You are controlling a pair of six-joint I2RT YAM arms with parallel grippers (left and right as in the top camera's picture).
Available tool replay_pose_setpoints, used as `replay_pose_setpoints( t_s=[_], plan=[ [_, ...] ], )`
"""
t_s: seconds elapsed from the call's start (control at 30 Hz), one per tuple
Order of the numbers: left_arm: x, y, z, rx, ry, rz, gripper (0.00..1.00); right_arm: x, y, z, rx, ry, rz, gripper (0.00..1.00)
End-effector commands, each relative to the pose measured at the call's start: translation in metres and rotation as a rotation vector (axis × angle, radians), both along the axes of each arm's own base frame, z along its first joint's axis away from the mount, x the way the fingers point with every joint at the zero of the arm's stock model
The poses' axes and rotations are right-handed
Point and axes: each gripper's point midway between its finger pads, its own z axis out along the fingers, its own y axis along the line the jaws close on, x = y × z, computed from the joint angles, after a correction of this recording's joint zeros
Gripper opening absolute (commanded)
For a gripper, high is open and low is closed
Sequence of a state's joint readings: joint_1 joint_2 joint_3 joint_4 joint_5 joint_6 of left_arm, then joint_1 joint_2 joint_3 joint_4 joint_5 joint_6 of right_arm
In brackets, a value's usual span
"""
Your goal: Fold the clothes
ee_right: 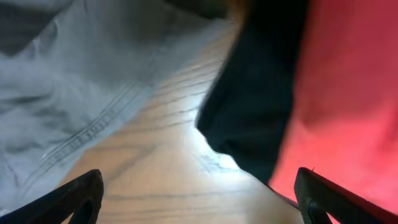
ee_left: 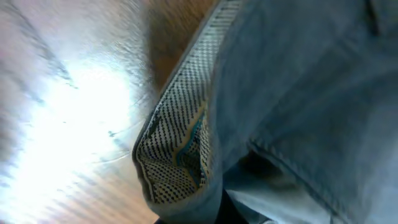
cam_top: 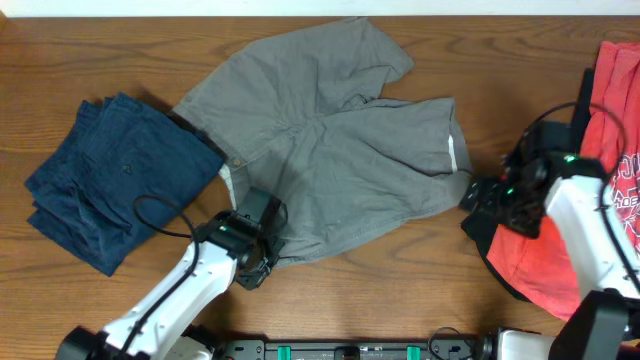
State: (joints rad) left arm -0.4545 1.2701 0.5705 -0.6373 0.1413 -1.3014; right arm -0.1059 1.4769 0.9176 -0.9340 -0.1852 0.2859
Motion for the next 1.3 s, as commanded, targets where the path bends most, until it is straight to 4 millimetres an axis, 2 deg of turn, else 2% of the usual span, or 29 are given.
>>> replay_pose_setpoints(
  t_s=[0.0,0.17,0.27,0.33,0.37,0.43,0.47,0.5,0.63,0.73,0.8,0.93,1.0,1.1,1.27],
  plan=[
    [-0.008,0.008,0.006,0.031,-0.021,-0.099,0.06,0.0,0.017,-0.017,0.034,-0.032,0.014,0.96],
    [-0.016,0.012,0.017,0.032,-0.036,-0.142,0.06,0.017,0.045,-0.033,0.112,-0.163,0.076,0.93],
    [-0.02,0.014,0.02,0.034,-0.037,-0.153,0.06,0.018,0.051,-0.038,0.121,-0.176,0.038,0.87],
    [-0.024,0.016,0.02,0.039,-0.025,-0.158,0.06,0.019,0.055,-0.041,0.127,-0.184,0.026,0.71],
    [-0.024,0.016,0.02,0.042,-0.023,-0.169,0.06,0.018,0.055,-0.042,0.127,-0.183,0.028,0.58],
    [-0.025,0.016,0.02,0.045,-0.025,-0.196,0.06,0.017,0.053,-0.042,0.115,-0.179,0.026,0.29],
    [-0.025,0.016,0.02,0.046,-0.027,-0.206,0.06,0.017,0.051,-0.043,0.101,-0.177,0.021,0.09],
    [-0.025,0.016,0.02,0.046,-0.028,-0.217,0.06,0.017,0.047,-0.044,0.082,-0.175,0.015,0.01],
    [-0.029,0.018,0.026,0.059,-0.023,-0.295,0.06,0.018,0.02,-0.036,-0.004,-0.16,-0.044,0.01],
    [-0.032,0.02,0.039,0.068,-0.032,-0.386,0.06,0.021,-0.004,-0.008,-0.045,-0.171,-0.075,0.01],
    [-0.031,0.019,0.051,0.069,-0.052,-0.445,0.06,0.027,-0.019,0.02,-0.061,-0.208,-0.093,0.01],
    [-0.031,0.019,0.083,0.067,-0.113,-0.528,0.06,0.033,-0.046,0.09,-0.102,-0.332,-0.123,0.01],
    [-0.032,0.019,0.105,0.063,-0.156,-0.557,0.06,0.03,-0.052,0.123,-0.127,-0.39,-0.114,0.01],
    [-0.036,0.021,0.135,0.055,-0.213,-0.56,0.06,0.021,-0.056,0.157,-0.15,-0.431,-0.11,0.01],
    [-0.037,0.022,0.188,0.028,-0.389,-0.56,0.06,0.01,-0.06,0.196,-0.2,-0.486,-0.124,0.01]
  ],
)
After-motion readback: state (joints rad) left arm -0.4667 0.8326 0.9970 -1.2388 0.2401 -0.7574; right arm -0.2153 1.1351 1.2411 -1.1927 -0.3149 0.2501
